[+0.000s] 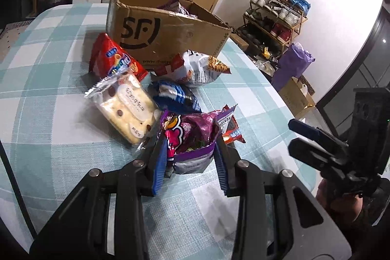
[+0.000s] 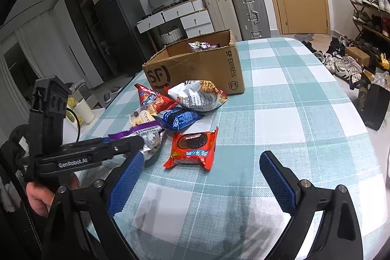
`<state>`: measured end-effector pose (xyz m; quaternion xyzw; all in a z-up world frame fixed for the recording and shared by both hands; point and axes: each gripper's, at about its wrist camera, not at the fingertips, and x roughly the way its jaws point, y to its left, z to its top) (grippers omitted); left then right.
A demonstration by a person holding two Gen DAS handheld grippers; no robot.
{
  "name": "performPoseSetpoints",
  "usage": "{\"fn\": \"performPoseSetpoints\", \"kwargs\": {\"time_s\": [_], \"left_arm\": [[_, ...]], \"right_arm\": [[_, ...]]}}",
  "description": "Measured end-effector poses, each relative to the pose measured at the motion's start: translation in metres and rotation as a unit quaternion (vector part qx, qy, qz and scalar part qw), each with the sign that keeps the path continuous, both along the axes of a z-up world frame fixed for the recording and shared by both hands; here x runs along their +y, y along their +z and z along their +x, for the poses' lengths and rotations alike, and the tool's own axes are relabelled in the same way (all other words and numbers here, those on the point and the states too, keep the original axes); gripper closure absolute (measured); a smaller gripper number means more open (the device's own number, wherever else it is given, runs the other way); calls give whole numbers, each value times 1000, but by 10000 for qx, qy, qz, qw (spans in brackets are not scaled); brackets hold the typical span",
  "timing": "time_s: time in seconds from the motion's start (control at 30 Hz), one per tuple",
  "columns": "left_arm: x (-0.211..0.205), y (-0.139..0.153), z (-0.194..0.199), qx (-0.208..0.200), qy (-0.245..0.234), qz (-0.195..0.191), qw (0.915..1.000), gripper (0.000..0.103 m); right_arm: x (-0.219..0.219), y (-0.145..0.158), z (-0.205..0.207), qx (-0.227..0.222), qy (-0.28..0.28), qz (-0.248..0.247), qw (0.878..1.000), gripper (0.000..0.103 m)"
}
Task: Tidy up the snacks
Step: 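Grasp the red Oreo cookie pack with the right gripper while the left holds the candy bag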
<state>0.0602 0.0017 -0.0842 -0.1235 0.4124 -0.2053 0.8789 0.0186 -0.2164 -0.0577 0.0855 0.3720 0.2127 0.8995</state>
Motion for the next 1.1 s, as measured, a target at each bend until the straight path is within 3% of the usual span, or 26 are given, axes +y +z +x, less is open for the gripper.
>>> {"fn": "performPoseSetpoints", "kwargs": {"time_s": [0.4, 0.93, 1.07, 1.1], "left_arm": [[22, 12, -14, -58, 21, -119, 9999, 71], [75, 20, -43, -165, 389, -82, 9991, 70], [86, 18, -47, -162, 499, -161, 9985, 70], [88, 18, -48, -166, 520, -176, 9984, 70]], "right_arm": [[22, -21, 22, 297, 127, -147, 9994, 6], [70, -49, 55, 459, 484, -876, 9939, 6], [82, -53, 59, 531, 550, -1000, 9920, 11], [84, -55, 60, 552, 539, -1069, 9913, 17]]}}
